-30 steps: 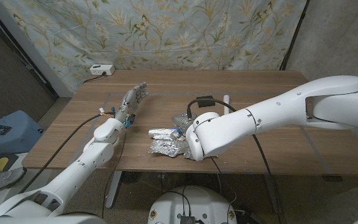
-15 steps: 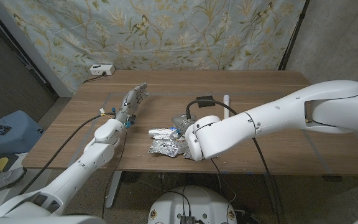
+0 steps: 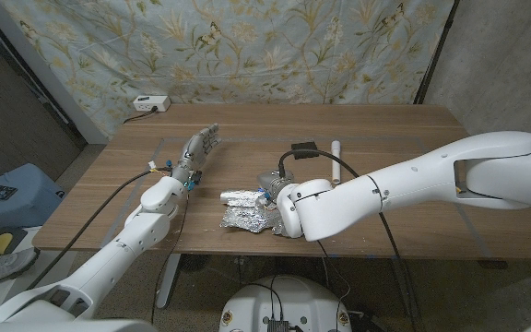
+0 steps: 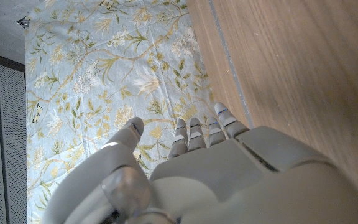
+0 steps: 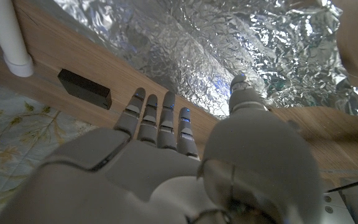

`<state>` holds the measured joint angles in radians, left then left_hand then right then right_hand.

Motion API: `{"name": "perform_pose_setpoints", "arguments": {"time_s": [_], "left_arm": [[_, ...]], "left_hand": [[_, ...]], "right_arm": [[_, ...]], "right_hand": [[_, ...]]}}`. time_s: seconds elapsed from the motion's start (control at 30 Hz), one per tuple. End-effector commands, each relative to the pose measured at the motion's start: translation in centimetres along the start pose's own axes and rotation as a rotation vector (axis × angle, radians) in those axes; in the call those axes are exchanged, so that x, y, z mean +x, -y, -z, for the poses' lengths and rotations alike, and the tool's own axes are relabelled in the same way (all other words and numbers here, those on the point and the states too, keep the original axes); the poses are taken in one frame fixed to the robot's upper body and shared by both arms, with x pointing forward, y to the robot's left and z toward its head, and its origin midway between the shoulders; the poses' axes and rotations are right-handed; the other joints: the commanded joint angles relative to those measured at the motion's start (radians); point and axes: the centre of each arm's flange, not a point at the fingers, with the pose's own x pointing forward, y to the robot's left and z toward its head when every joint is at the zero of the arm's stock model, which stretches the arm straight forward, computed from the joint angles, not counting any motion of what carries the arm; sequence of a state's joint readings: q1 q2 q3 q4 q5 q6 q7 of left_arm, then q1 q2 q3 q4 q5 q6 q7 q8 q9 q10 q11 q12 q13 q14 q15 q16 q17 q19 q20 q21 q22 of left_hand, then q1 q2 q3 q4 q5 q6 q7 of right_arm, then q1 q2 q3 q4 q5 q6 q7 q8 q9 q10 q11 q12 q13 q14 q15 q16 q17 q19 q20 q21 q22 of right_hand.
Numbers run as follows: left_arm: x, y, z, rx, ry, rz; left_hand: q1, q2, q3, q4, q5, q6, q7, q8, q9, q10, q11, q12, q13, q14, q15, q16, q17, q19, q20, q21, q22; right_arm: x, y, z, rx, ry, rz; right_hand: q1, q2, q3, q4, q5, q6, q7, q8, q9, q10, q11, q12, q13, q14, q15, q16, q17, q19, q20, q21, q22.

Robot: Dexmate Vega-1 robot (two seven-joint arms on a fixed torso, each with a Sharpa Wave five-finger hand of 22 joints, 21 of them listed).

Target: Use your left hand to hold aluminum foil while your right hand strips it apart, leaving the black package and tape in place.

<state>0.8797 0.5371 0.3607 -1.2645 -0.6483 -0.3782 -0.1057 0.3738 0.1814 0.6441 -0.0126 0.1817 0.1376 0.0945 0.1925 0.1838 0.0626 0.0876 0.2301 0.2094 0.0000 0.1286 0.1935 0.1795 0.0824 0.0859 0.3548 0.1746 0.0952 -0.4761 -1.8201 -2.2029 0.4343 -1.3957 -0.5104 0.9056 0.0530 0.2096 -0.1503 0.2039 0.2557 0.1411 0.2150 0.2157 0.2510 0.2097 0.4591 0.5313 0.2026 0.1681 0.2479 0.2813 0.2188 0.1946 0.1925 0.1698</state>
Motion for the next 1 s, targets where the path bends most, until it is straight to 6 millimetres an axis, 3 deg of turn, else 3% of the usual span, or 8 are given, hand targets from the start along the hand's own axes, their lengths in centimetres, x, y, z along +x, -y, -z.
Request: {"name": "perform_pose_setpoints", "arguments": {"time_s": [0.03,0.63,1.0], "left_arm": [[0.4,0.2,0.3,-0.001,-0.011,0.009],[1.0,0.8,1.0,-0.023,-0.018,0.012],[0.9,0.7,1.2,-0.027,-0.025,0.003]], "left_hand": [[0.008,0.001,0.002,-0.001,0.009,0.010,-0.002,0.002,0.002,0.003,0.007,0.000,0.001,0.008,0.007,-0.001,0.001,0.008,-0.002,-0.003,0.002],[0.007,0.001,0.003,0.000,0.010,0.021,0.000,0.005,0.002,0.006,0.010,0.000,0.001,0.011,0.008,-0.001,0.002,0.011,0.000,-0.007,0.003],[0.008,0.001,0.005,0.001,0.010,0.033,-0.001,0.007,0.002,0.013,0.011,0.003,0.001,0.015,0.010,0.000,0.002,0.018,0.003,-0.008,0.003]], "right_arm": [[0.2,-0.4,1.0,0.003,-0.016,-0.006],[0.9,-0.5,0.4,0.001,-0.014,-0.008],[1.5,-0.5,-0.3,-0.012,-0.001,-0.004]], "right_hand": [[0.014,0.003,-0.002,0.002,0.006,0.019,0.065,0.008,0.003,0.014,-0.006,0.014,0.007,0.009,-0.004,0.005,0.005,-0.010,-0.006,-0.003,0.003],[0.032,0.006,0.000,-0.002,0.009,0.073,0.063,0.019,0.007,0.071,-0.018,0.050,0.016,0.035,-0.017,0.013,0.012,-0.030,-0.002,-0.005,0.002],[0.059,0.009,0.004,-0.007,0.009,0.147,0.042,0.036,0.011,0.144,-0.042,0.091,0.021,0.090,-0.034,0.032,0.018,-0.029,0.001,-0.001,0.002]]}}
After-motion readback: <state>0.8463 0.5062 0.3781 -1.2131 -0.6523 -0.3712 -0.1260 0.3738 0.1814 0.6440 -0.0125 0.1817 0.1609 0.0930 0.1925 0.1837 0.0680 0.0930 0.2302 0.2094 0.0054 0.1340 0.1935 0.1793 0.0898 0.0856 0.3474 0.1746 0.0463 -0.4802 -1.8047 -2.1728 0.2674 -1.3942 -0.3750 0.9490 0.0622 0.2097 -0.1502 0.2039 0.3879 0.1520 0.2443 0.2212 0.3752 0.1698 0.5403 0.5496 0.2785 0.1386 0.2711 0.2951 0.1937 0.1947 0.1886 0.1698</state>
